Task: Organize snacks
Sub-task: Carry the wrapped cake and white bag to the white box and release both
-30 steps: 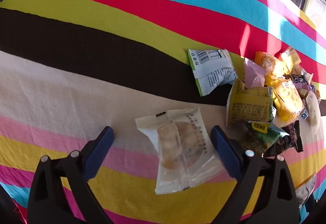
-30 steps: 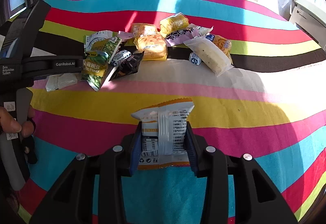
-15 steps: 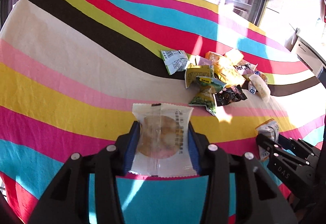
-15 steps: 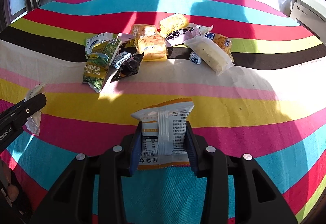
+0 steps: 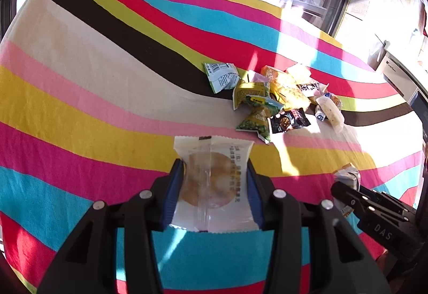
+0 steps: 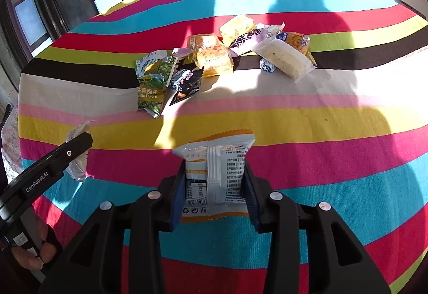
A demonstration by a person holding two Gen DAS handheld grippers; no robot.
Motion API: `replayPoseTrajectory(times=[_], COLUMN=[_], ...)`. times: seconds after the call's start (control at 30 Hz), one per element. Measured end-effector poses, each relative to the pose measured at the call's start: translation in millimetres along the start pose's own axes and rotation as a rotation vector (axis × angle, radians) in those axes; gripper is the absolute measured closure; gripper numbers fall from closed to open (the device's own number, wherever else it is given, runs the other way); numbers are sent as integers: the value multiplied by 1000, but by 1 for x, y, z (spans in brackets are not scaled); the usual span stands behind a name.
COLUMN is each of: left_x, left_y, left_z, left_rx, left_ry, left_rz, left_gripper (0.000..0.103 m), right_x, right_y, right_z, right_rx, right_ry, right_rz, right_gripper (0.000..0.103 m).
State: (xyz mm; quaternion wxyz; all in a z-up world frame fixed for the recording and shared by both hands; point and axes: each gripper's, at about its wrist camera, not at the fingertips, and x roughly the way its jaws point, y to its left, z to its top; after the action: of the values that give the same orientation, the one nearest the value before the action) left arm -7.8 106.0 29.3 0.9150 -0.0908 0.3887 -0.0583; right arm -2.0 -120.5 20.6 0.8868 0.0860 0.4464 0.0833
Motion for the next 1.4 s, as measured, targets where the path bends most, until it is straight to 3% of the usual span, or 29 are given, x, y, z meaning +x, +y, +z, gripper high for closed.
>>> replayPoseTrajectory(times=[0.17,0.3,0.47,0.67,0.77,0.93,1.07,1.27,1.37,1.4], left_x=[-26,-39,-57,-91,-117,-137,-125,-102,-110,-108], left_y=[-37,-72,-133,-205,-243,-298,-297,-216,-202,-199], left_z=[-28,-49,-79,-118,-129,-158,-153,-94,-89,-90], left_rx=[106,172,373,633,746,878,830,563,590,591], left_ry=[20,60,59,29,13,73,83,85,26,38], left_rz=[-62,-142,-214,-332,-441,-627,-600,-531,-485,-477], left_gripper=[57,57,57,57,57,57,57,48,49,49], right_x=[-48,-83,-129,-187,-216,-256,-277,-276,-260,-255], right_y=[-16,-34,-53,-85,-105,-146,-174,-179,-171,-167], right_z=[-28,-54,-94,-142,-167,-213,-238,-243,-237,-234], right_rx=[6,-2,-21,4,32,132,229,241,238,228], right_ry=[-21,-16,-31,-85,-99,-121,-135,-152,-131,-122], right_rz=[74,48,19,-83,-148,-261,-318,-310,-284,-278], right_gripper=[64,64,64,64,64,64,64,64,64,64])
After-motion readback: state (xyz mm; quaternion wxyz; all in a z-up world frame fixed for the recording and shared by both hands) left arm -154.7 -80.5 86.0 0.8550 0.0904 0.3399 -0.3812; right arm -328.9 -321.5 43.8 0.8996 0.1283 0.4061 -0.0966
